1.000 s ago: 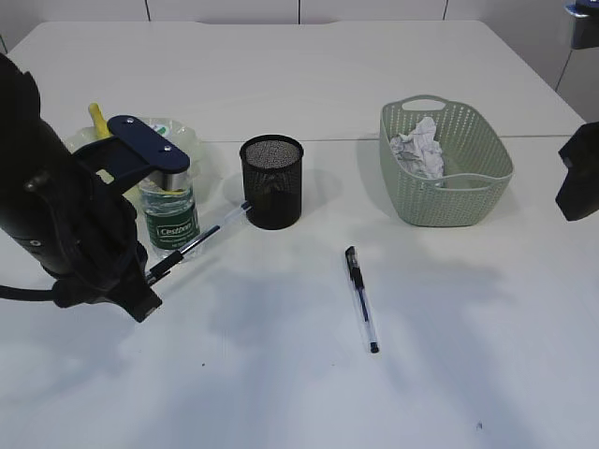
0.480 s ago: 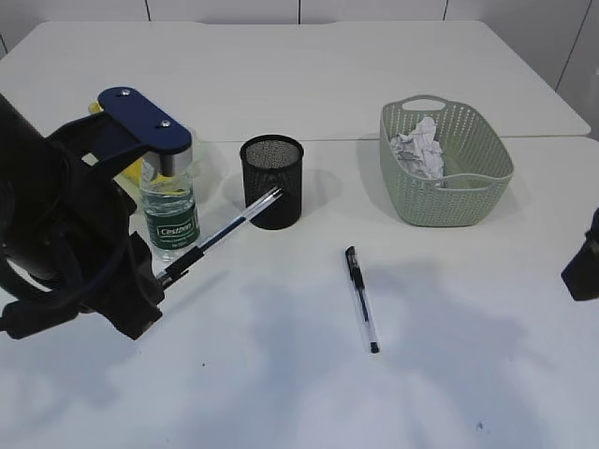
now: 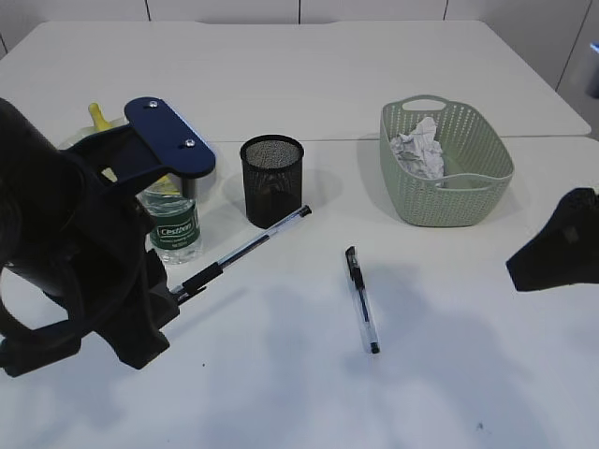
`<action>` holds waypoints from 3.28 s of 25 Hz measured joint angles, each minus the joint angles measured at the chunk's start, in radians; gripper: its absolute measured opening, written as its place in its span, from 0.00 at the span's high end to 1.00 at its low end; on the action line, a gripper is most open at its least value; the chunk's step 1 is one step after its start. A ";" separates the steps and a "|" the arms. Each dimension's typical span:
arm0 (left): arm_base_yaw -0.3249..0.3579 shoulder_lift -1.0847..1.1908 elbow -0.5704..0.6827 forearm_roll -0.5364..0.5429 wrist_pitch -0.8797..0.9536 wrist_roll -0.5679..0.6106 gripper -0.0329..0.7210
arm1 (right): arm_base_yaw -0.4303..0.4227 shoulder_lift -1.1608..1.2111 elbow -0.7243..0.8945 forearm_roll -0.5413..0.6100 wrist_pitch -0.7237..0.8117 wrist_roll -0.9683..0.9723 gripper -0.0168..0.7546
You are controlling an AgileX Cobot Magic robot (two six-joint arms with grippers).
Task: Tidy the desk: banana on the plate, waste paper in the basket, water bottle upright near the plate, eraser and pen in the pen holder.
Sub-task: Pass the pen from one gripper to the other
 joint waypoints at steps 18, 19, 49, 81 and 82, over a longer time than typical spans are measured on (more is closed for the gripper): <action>0.000 0.000 0.002 -0.006 -0.030 0.005 0.88 | 0.002 0.000 0.000 0.085 -0.060 -0.160 0.42; 0.000 0.000 0.002 -0.006 -0.030 0.005 0.88 | 0.010 0.000 0.000 0.079 -0.060 -0.172 0.42; 0.000 0.044 0.002 -0.008 -0.058 0.019 0.88 | 0.576 0.160 -0.048 -0.655 -0.439 -0.276 0.43; 0.000 0.044 0.002 -0.055 -0.056 0.038 0.88 | 0.717 0.297 0.112 -1.324 -0.800 0.057 0.43; 0.000 0.044 0.002 -0.055 -0.052 0.038 0.88 | 0.717 0.297 0.112 -1.338 -0.809 0.057 0.43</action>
